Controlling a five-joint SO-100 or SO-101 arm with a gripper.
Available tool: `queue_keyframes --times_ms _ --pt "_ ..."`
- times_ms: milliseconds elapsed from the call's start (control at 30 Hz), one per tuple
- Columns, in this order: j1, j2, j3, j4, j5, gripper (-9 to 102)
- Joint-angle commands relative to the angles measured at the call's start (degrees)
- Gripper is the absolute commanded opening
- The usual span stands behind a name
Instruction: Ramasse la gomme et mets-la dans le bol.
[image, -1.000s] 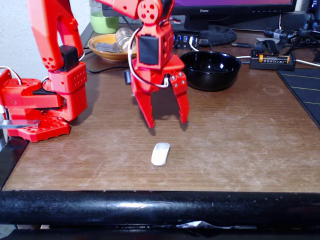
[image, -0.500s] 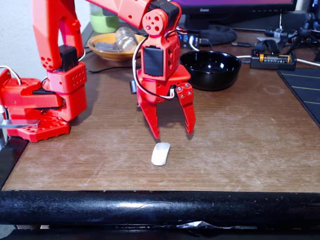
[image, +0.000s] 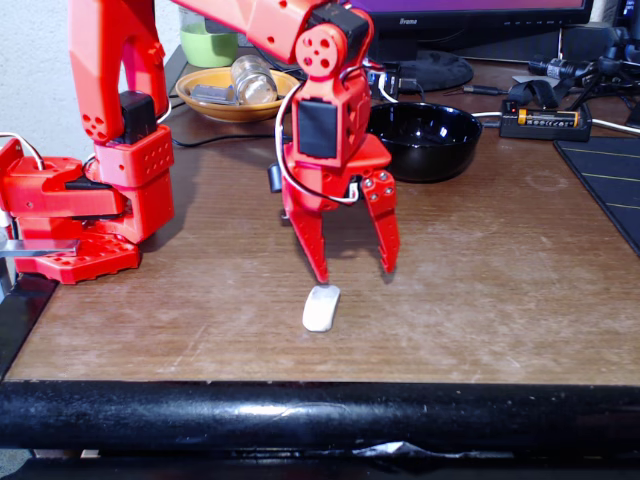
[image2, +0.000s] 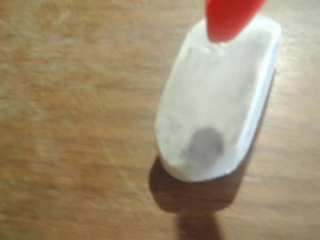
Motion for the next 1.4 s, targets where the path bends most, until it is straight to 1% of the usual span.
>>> queue_keyframes --times_ms 0,200,700,900,1367 --pt "0.7 6.6 1.0 -0.4 -1.0 24" --pt "1.7 10.5 5.4 -2.2 -2.1 24" --pt "5.4 8.1 9.5 -7.5 -4.7 24" --pt "5.2 7.5 8.9 -6.9 -4.6 24" --pt "4.6 6.4 13.6 -10.8 -5.0 24"
